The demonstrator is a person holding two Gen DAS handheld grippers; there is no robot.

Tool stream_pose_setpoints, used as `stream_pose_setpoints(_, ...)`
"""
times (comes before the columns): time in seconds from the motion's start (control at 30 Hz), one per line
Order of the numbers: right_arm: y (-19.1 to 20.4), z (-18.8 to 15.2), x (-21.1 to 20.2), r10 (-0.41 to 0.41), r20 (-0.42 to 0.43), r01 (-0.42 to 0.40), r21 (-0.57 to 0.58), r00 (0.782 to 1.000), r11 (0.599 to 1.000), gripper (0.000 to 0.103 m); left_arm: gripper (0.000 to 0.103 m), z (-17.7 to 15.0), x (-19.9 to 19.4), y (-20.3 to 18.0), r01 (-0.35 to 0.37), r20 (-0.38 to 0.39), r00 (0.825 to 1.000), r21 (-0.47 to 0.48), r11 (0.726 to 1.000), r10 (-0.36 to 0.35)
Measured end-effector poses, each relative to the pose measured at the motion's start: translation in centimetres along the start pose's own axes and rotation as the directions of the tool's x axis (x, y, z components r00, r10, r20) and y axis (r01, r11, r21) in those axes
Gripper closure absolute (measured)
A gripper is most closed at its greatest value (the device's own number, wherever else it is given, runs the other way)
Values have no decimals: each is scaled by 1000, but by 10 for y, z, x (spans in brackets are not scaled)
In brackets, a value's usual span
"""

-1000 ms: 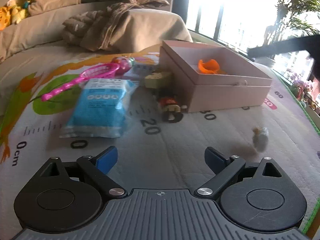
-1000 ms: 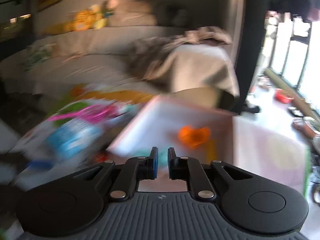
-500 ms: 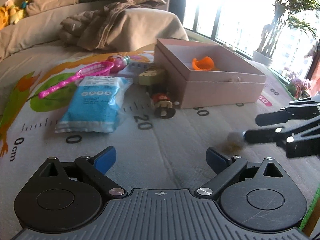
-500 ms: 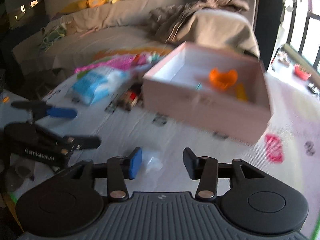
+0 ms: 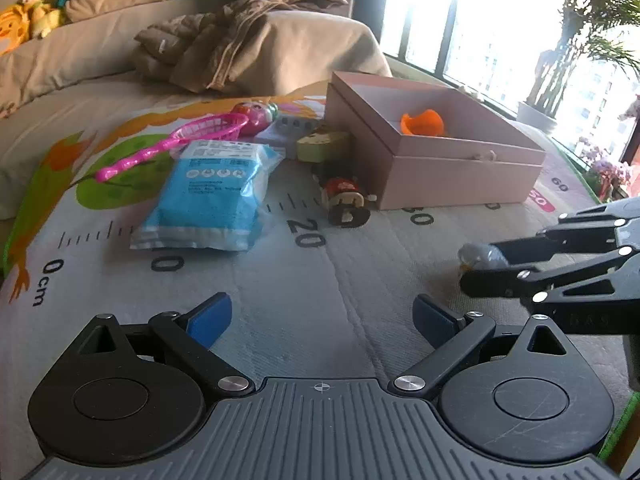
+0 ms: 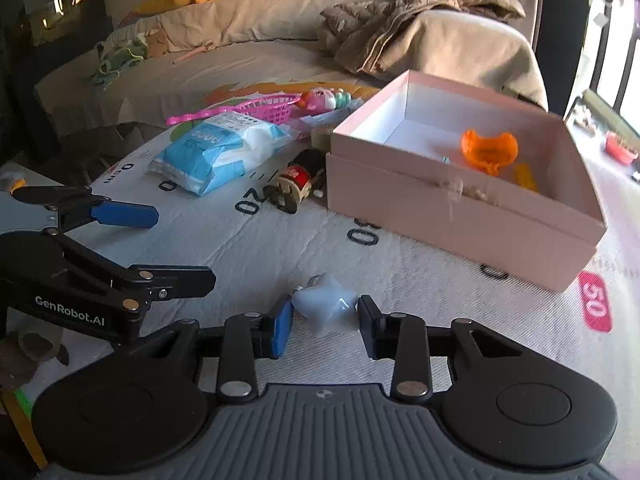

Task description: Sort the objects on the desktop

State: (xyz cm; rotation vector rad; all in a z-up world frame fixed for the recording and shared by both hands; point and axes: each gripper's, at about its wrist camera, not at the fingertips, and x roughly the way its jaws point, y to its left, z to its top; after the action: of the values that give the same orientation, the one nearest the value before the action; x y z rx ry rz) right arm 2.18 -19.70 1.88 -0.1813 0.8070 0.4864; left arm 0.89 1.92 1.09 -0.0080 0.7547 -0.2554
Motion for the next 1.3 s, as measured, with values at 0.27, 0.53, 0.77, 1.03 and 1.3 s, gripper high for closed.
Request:
stream_pose_setpoints(0.27, -35, 51, -44, -113, 163, 111, 21, 980, 994, 68, 3, 5, 3, -6, 5, 10, 1000, 37, 999, -5)
stream_pose_setpoints(0.53, -83, 104, -20, -267, 173, 248, 124, 948, 961, 56, 3, 21, 1, -1, -28, 77, 997, 52, 998, 24)
stream_pose_setpoints(0.77, -44, 157, 11, -6, 70, -4, 144, 998, 990, 56, 3, 34, -5, 19, -127, 180, 977, 58, 990, 114)
stream_pose_setpoints(1.03, -12, 249, 136, 65, -115, -33, 257, 991, 966, 77, 1, 53, -11, 71, -203, 272, 942, 4, 979, 194)
stream_pose_setpoints(1.3, 2, 260, 222, -24, -196, 72, 244, 980, 967, 32, 1, 54, -4, 126, -176, 237, 951, -114, 978, 199)
